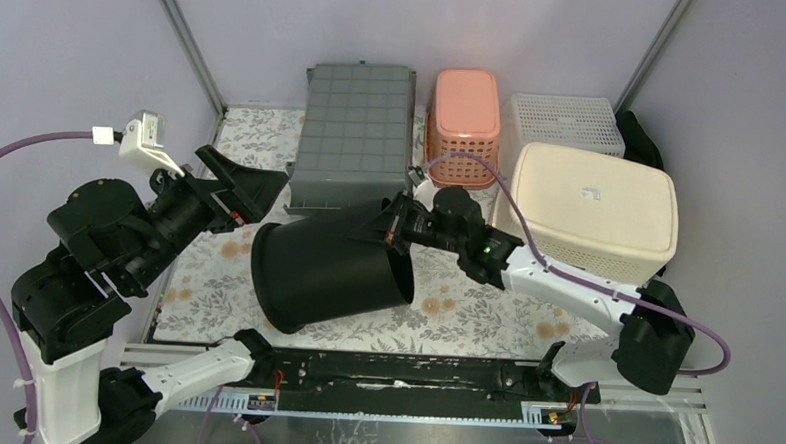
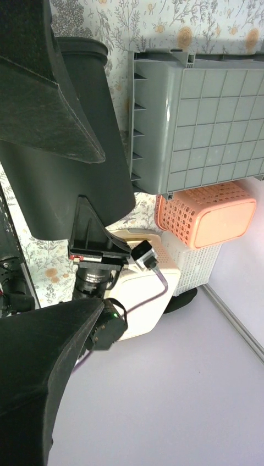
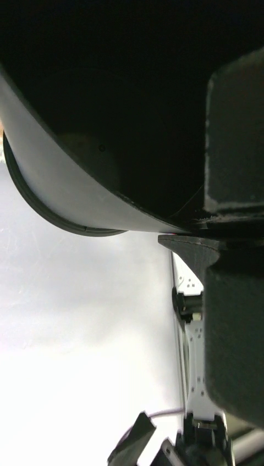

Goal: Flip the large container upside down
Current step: Turn the container upside down at the center of the board.

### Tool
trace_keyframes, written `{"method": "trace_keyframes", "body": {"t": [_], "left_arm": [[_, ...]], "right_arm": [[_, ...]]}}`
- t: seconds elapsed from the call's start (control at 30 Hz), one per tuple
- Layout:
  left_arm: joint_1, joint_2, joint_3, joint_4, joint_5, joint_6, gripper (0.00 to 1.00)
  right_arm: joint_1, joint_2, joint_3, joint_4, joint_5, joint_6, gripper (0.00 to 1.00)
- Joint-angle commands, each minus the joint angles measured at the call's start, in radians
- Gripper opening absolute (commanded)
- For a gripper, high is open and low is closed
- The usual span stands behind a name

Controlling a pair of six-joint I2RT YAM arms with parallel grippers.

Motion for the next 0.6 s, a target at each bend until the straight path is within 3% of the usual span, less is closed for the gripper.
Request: {"method": "trace_keyframes", "body": {"t": [0.0,0.2,0.4,0.57], "left_arm": [[-0.003,0.000,0.005,-0.008,-0.021,0.013,1.00],[-0.004,0.007,0.015,-0.016,-0.025,0.009,1.00],[-0.003,0.020,0.015,-0.017,-0.032,0.007,1.00],[-0.004,0.044,0.060,-0.055,-0.089,0.024,1.00]], "right_arm": [[-0.019,-0.021,-0.100,0.600,-0.064,0.249,0.00],[-0.041,0.039,-0.251,0.976,-0.060,0.430,0.00],[-0.043,0.212,-0.339,1.428,-0.012,0.602,0.00],[-0.044,0.271,-0.376,1.492,-0.003,0.596,0.00]]}}
